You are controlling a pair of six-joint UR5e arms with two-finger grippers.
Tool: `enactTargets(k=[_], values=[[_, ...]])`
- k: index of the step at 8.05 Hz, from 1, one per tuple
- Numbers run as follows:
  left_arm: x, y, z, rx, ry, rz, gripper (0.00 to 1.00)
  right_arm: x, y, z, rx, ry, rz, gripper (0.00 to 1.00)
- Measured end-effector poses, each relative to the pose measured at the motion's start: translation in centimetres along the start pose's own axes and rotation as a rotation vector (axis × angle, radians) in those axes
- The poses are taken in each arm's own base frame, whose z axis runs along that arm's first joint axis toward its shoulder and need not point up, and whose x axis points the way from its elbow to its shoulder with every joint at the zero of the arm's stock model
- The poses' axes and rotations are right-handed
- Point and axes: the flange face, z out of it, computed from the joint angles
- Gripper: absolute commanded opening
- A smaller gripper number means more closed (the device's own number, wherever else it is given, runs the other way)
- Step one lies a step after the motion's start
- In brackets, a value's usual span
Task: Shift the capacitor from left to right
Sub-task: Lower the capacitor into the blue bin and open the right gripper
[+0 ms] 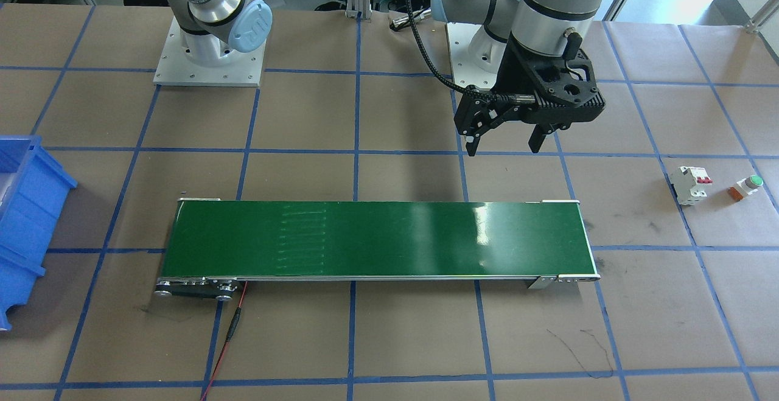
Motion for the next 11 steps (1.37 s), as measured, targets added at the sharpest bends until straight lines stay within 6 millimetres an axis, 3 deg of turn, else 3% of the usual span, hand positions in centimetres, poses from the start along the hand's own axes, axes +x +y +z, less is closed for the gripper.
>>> enactTargets(k=[7, 8, 9, 10, 11], values=[[0.0, 0.0, -0.1, 0.002, 0.0, 0.001, 1.0, -0.2, -1.8, 3.5, 0.039, -0.068, -0.071, 0.03], [0.0, 0.0, -0.1, 0.002, 0.0, 0.001, 1.0, -0.2, -1.8, 3.8, 0.032, -0.07, -0.079, 0.22], [0.0, 0.0, -0.1, 0.002, 0.0, 0.001, 1.0, -0.3, -1.7, 4.0, 0.026, -0.071, -0.079, 0.68], [0.0, 0.0, -0.1, 0.002, 0.0, 0.0, 1.0, -0.3, -1.7, 4.1, 0.024, -0.073, -0.078, 0.8], [0.0, 0.0, -0.1, 0.002, 0.0, 0.0, 1.0, -0.3, -1.6, 4.0, 0.024, -0.073, -0.081, 1.0]])
